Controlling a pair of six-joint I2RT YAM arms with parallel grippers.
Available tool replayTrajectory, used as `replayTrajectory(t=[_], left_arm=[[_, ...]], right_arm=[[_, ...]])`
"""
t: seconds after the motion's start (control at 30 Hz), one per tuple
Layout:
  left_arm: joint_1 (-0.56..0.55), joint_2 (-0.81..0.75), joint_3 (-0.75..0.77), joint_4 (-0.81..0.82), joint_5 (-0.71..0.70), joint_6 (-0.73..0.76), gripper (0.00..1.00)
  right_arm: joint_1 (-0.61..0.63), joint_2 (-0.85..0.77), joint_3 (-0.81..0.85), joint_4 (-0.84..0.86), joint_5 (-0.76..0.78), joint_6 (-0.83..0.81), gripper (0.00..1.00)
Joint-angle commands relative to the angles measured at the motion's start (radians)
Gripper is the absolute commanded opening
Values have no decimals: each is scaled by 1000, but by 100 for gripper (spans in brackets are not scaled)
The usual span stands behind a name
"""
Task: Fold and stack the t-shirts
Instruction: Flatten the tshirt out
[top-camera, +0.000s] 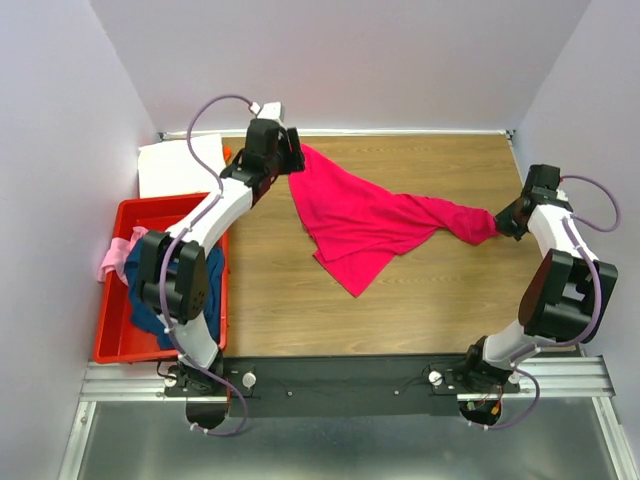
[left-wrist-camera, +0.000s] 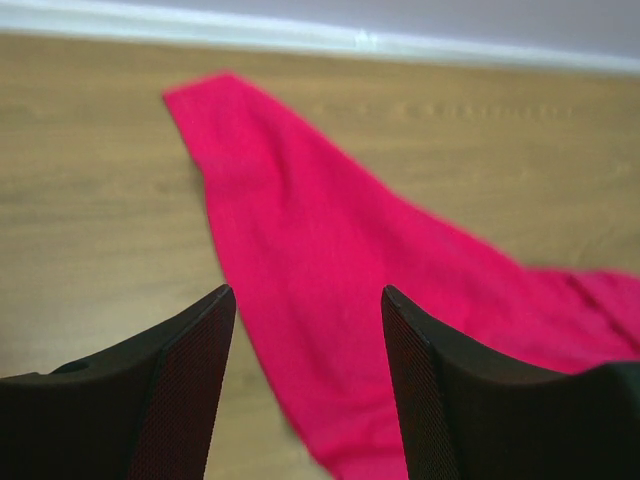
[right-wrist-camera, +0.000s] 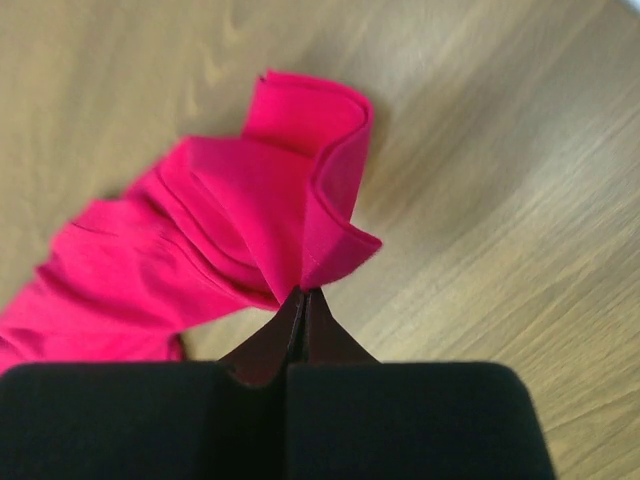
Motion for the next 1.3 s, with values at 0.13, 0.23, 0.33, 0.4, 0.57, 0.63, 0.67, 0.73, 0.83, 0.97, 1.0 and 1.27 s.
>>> replayTrajectory(t=[0.13, 0.23, 0.33, 0.4, 0.57, 0.63, 0.67, 0.73, 0.83, 0.97, 1.0, 1.27], left_arm=[[-91, -202, -301, -58, 91, 68, 67], [-122, -206, -330, -63, 111, 45, 65], [-157, -170, -321, -90, 174, 29, 62], [-184, -137, -292, -136, 197, 23, 59], [-255, 7, -211, -262, 213, 31, 53], [-269, 39, -206, -311, 190, 20, 53], [-272, 41, -209, -318, 174, 17, 53], [-277, 41, -229, -327, 174, 9, 53], [-280, 48, -243, -351, 185, 8, 53], [-292, 41, -264, -344, 202, 3, 53], [-293, 44, -264, -342, 203, 5, 53], [-310, 71, -258, -351, 213, 8, 52]], right_arm=[[-3, 2, -111, 78, -122, -23, 0], [-3, 9, -125, 89, -141, -24, 0], [-3, 15, -129, 92, -144, -33, 0], [-3, 15, -137, 95, -146, -36, 0], [-3, 28, -145, 101, -158, -38, 0], [-3, 25, -148, 104, -158, -38, 0], [-3, 25, -148, 106, -158, -38, 0], [-3, 23, -155, 106, -160, -40, 0], [-3, 20, -163, 107, -163, -38, 0], [-3, 17, -174, 111, -170, -37, 0], [-3, 15, -175, 111, -170, -37, 0], [-3, 12, -172, 111, -176, -37, 1]])
